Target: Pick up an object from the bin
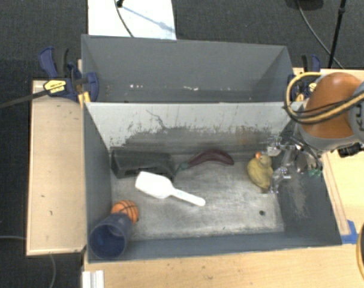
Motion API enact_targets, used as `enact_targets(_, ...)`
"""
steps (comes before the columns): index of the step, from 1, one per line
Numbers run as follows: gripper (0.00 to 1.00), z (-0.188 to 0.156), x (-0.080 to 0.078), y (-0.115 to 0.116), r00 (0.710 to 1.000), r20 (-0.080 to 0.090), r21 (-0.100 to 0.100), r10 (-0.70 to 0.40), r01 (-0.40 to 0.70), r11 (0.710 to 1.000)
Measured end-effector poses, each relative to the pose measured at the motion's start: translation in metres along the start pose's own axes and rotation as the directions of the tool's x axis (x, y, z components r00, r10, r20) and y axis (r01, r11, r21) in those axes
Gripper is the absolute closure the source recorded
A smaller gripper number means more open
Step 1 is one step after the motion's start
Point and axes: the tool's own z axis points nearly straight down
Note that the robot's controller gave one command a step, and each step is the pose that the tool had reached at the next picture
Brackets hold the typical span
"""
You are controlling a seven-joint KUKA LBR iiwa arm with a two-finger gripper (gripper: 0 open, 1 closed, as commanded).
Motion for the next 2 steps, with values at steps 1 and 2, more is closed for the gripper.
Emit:
enact_targets(1,1.00,0.000,0.000,0.000,1.000,0.000,0.000,-0.001,0.001,1.000)
enact_targets(2,1.00,-0.155,0.054,0.010,0.979,-0.002,-0.001,-0.204,0.204,0.979)
